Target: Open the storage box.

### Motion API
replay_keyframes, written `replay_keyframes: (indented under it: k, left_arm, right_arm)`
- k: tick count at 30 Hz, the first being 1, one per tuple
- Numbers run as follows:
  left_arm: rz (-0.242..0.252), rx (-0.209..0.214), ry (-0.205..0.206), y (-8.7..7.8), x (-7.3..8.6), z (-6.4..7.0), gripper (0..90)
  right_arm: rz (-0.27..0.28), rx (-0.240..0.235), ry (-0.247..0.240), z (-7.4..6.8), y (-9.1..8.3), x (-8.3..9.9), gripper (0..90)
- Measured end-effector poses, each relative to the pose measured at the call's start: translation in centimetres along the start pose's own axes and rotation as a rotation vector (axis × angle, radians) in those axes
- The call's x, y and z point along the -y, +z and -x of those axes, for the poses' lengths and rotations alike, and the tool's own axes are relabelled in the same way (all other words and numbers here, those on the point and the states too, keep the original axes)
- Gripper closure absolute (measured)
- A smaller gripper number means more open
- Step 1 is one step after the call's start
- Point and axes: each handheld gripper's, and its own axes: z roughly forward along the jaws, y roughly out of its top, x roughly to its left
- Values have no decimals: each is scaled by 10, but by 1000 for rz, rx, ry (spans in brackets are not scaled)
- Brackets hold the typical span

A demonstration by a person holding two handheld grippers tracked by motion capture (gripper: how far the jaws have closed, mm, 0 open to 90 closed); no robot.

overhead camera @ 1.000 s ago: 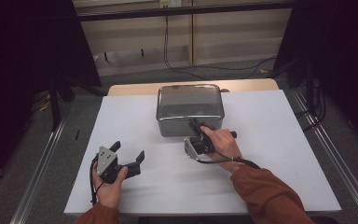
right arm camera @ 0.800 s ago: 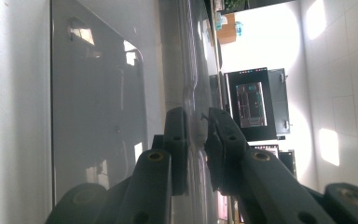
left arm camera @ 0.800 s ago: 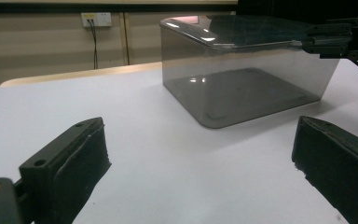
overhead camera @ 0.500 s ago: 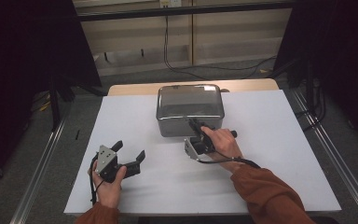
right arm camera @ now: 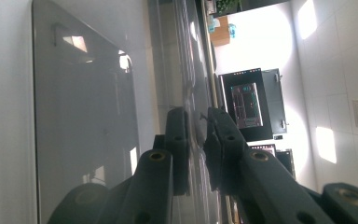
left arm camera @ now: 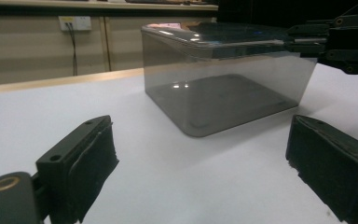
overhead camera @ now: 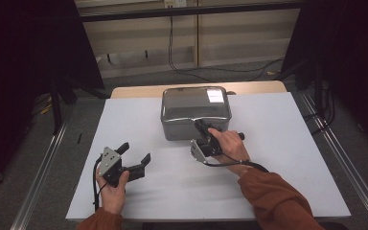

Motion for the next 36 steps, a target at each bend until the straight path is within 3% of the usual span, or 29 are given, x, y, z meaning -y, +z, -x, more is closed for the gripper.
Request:
replay_keyframes:
  k: [5,12,17,26,29,36]
  left_arm:
    - [7,23,5,0,0,2,50]
    - [27,2,-6,3,0,1,26]
    - [33,32,-26,7,-1,-1,23]
    - [26,75,-4,17,-8,5,15]
    - [16,76,20,20,-10,6,17]
    - [31,69,26,32,-20,3,29]
  right_arm:
    - [3,1,3,-1,1,-1,797]
    - [6,4,4,1,1,-1,798]
    - [12,9,6,3,1,0,798]
    - [17,16,7,6,0,-1,802]
    - [17,14,10,8,0,-1,803]
    - [22,27,18,13,0,-2,807]
